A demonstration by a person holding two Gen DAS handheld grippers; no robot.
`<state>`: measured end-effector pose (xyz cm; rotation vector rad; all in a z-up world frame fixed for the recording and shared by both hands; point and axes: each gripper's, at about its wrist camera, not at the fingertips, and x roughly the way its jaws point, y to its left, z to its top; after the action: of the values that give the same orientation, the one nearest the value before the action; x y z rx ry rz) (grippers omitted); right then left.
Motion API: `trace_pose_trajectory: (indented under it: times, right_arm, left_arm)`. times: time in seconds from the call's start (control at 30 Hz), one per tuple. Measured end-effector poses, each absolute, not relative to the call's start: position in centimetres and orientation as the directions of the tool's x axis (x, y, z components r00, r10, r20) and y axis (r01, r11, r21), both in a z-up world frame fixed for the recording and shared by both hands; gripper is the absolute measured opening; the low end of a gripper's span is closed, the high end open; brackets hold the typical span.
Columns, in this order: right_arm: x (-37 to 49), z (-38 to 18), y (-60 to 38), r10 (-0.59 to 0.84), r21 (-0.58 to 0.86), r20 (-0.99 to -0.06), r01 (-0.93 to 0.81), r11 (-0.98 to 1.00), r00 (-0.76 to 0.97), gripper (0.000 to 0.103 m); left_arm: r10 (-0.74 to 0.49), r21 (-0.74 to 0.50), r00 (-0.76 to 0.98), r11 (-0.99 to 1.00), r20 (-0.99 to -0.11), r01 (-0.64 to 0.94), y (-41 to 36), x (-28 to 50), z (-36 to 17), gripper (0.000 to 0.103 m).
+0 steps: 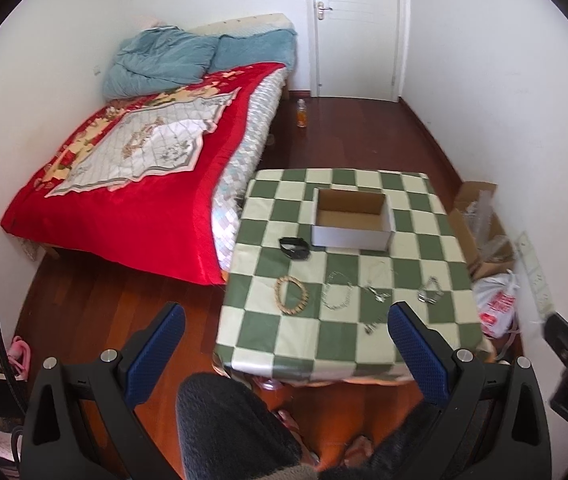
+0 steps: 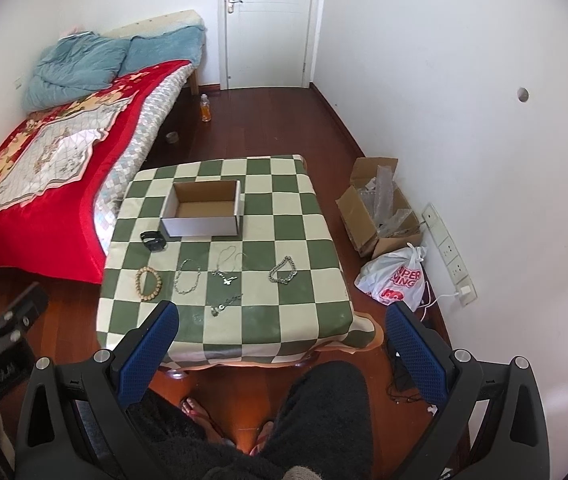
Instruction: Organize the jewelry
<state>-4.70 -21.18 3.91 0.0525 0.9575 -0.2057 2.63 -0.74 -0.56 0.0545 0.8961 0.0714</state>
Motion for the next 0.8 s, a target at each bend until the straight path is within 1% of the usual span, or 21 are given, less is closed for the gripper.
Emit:
trace_pose_trajectory:
  times: [0.2, 0.4, 0.63, 0.8]
  right_arm:
    - [-1.6, 0.4, -22.2, -0.19, -0.073, -0.832, 0.235, 0.969, 0.522, 0.103]
    - [3.5, -6.0, -24.0, -0.216, -0.107, -0.865, 0.253, 0.962, 0.454, 0.103]
    - [9.7, -13.9, -25.2, -0.123, -0.054, -0.923, 0.193, 0.98, 0.366, 0.103]
    - [13.1, -19.5, -24.4, -0.076, -0.032, -0.954, 0.152, 0.988, 0.29, 0.103]
  left_arm:
    - [0.131, 0.136, 0.568, 0.99, -0.812, -0.034, -1.0, 6.8, -5.3, 0.103]
    - [0.172, 0.17, 0.479, 0.984, -0.861, -0.047, -2.5, 11.1, -10.5, 0.103]
    - [0.254, 0.239, 0.407, 0.967, -0.877, -0.087, -2.8, 15.6, -15.3, 0.103]
    - [0.259, 0.244, 0.339, 0.966, -0.904, -0.085, -2.0, 18.8, -19.8, 0.103]
